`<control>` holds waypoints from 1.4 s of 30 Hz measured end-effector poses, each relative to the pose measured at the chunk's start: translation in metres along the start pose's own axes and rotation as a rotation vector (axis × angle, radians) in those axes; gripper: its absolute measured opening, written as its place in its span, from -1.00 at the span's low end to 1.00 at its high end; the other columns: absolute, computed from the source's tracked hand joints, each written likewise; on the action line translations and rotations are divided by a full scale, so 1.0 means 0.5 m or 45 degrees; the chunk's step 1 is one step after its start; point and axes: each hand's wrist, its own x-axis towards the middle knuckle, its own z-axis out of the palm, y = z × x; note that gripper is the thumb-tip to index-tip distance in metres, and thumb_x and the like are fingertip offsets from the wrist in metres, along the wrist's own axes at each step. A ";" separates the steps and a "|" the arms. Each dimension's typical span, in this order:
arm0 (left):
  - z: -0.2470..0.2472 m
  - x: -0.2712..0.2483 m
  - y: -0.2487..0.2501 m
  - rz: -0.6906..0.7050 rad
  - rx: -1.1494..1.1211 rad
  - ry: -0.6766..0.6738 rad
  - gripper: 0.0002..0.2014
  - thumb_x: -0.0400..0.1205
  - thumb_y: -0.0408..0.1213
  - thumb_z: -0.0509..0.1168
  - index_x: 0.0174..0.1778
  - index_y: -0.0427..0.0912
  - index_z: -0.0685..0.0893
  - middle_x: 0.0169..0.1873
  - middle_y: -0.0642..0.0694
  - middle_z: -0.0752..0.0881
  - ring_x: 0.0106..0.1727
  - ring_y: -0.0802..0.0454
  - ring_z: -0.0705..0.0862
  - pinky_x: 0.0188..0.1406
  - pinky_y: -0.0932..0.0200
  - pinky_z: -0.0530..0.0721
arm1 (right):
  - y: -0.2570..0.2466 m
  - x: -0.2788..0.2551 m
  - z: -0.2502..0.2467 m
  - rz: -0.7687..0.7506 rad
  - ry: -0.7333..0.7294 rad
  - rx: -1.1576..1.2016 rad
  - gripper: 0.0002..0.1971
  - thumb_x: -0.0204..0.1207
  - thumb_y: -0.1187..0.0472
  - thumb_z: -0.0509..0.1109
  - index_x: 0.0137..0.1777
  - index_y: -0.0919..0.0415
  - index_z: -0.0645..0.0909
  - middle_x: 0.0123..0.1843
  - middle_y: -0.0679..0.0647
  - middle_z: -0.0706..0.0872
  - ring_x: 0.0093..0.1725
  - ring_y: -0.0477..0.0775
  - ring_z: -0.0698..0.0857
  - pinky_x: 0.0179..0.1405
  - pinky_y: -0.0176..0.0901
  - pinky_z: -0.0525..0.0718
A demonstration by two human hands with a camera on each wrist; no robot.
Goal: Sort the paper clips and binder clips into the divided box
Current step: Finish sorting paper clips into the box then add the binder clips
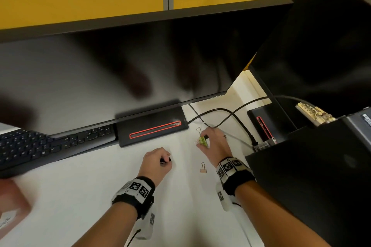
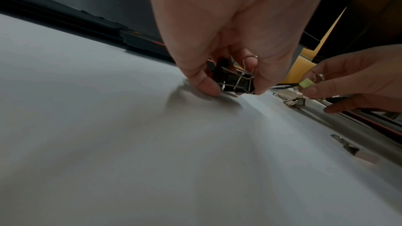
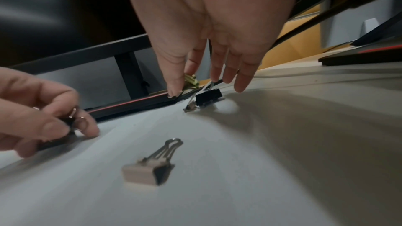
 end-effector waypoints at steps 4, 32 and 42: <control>-0.013 -0.008 0.001 -0.015 -0.033 -0.004 -0.69 0.38 -0.42 0.40 -0.50 0.03 0.46 -0.22 0.04 0.72 -0.12 0.10 0.68 -0.17 0.43 0.54 | -0.014 0.021 0.028 0.062 -0.038 -0.050 -0.74 0.36 0.14 0.51 -0.03 0.02 0.51 0.03 -0.01 0.66 0.10 0.08 0.53 0.07 0.01 0.62; -0.007 -0.080 0.014 0.075 0.052 -0.325 -0.81 0.64 -0.34 0.14 -0.10 0.07 0.32 -0.41 0.00 0.44 -0.46 0.12 0.38 -0.44 0.37 0.36 | 0.063 -0.125 -0.010 0.258 -0.142 0.250 -0.71 0.40 0.37 0.45 0.13 0.19 0.68 0.01 0.03 0.61 -0.05 -0.03 0.63 -0.20 -0.50 0.58; 0.087 -0.020 0.074 0.133 0.179 -0.291 -0.77 0.58 -0.15 0.30 0.15 -0.02 0.68 -0.14 -0.07 0.54 -0.05 0.02 0.55 0.00 0.32 0.40 | 0.058 -0.139 0.026 0.074 -0.294 0.063 -0.62 0.27 0.30 0.58 0.11 0.20 0.67 0.06 0.03 0.41 0.04 0.08 0.60 0.21 -0.22 0.57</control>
